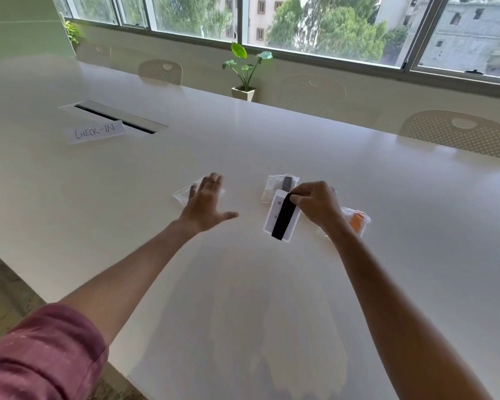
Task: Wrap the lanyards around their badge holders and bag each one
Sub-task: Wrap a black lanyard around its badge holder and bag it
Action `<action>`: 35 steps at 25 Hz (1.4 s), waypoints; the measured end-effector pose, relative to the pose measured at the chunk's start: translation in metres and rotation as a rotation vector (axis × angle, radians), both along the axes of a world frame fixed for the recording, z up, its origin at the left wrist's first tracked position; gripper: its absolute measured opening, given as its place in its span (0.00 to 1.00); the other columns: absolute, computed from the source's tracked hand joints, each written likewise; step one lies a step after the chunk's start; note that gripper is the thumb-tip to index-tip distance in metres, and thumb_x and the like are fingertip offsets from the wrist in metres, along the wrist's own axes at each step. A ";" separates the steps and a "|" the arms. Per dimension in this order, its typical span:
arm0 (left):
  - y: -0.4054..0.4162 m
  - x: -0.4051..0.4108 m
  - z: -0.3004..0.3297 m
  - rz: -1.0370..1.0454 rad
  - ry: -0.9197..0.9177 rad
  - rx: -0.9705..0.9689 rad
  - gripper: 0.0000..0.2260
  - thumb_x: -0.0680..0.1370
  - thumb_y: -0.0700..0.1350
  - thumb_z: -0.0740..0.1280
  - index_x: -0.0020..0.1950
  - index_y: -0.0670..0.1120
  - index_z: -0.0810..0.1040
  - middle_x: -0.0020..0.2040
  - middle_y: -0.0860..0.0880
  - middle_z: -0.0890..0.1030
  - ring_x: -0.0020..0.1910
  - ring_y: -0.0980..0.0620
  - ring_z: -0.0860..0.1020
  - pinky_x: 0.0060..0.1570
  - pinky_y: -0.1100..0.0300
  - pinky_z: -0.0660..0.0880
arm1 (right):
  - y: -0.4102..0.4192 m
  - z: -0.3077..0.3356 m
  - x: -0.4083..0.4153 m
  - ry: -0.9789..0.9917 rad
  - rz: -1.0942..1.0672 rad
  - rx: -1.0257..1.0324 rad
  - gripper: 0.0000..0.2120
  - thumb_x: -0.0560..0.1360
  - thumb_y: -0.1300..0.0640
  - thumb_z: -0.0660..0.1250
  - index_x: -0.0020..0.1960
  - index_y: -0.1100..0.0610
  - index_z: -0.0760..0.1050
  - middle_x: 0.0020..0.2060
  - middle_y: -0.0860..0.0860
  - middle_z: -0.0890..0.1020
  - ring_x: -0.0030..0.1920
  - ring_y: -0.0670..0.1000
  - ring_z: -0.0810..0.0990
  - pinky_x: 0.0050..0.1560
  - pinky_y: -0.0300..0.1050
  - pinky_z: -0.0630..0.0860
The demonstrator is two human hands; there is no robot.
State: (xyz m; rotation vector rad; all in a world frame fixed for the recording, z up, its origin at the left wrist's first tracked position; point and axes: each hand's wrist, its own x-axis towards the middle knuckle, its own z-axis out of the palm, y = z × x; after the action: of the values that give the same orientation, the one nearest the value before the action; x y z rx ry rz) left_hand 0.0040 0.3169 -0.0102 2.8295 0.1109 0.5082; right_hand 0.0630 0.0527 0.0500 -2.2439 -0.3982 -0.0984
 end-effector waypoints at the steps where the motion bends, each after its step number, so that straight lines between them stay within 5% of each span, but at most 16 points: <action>1: 0.009 0.005 -0.002 0.042 0.010 -0.014 0.45 0.66 0.62 0.73 0.74 0.42 0.57 0.74 0.43 0.61 0.74 0.46 0.58 0.69 0.41 0.56 | 0.004 0.000 0.001 0.005 -0.010 0.001 0.07 0.68 0.57 0.69 0.41 0.49 0.85 0.35 0.47 0.84 0.42 0.50 0.81 0.43 0.40 0.72; 9: 0.062 0.043 -0.019 0.261 0.168 -0.127 0.44 0.65 0.65 0.72 0.71 0.42 0.61 0.66 0.41 0.69 0.68 0.43 0.65 0.64 0.42 0.63 | 0.022 -0.014 0.004 0.062 -0.044 0.089 0.06 0.69 0.59 0.71 0.43 0.52 0.85 0.37 0.48 0.85 0.43 0.51 0.83 0.45 0.43 0.77; 19: 0.072 0.078 -0.028 0.291 0.358 -0.126 0.44 0.61 0.69 0.71 0.69 0.46 0.64 0.65 0.43 0.71 0.67 0.43 0.68 0.63 0.42 0.64 | 0.031 -0.025 0.005 0.056 -0.098 0.146 0.08 0.70 0.61 0.72 0.47 0.55 0.85 0.39 0.47 0.85 0.44 0.46 0.83 0.47 0.41 0.78; 28: 0.064 0.082 -0.021 0.114 0.164 -0.187 0.37 0.63 0.61 0.75 0.68 0.50 0.70 0.65 0.47 0.76 0.63 0.44 0.73 0.62 0.47 0.67 | 0.034 -0.014 0.011 0.054 -0.188 0.165 0.07 0.69 0.61 0.71 0.43 0.51 0.85 0.34 0.43 0.83 0.38 0.39 0.80 0.34 0.26 0.69; 31: 0.057 0.075 -0.019 -0.049 0.020 -0.281 0.39 0.63 0.59 0.77 0.70 0.47 0.69 0.68 0.46 0.74 0.67 0.47 0.71 0.66 0.47 0.66 | 0.033 -0.004 0.011 0.077 -0.271 0.257 0.06 0.68 0.58 0.71 0.43 0.51 0.85 0.35 0.43 0.84 0.38 0.43 0.81 0.38 0.36 0.73; 35: 0.041 0.062 -0.008 -0.233 -0.105 -0.372 0.41 0.63 0.57 0.79 0.71 0.45 0.69 0.68 0.46 0.74 0.67 0.49 0.71 0.67 0.59 0.64 | 0.034 0.012 0.012 0.118 -0.359 0.536 0.06 0.70 0.59 0.70 0.45 0.54 0.84 0.39 0.50 0.85 0.43 0.51 0.82 0.47 0.49 0.78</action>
State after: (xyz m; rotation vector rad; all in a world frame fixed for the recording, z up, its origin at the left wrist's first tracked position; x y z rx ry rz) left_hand 0.0656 0.3580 -0.0182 2.4082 -0.1312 0.5209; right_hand 0.0747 0.0865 0.0620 -1.7545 0.0957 -0.2305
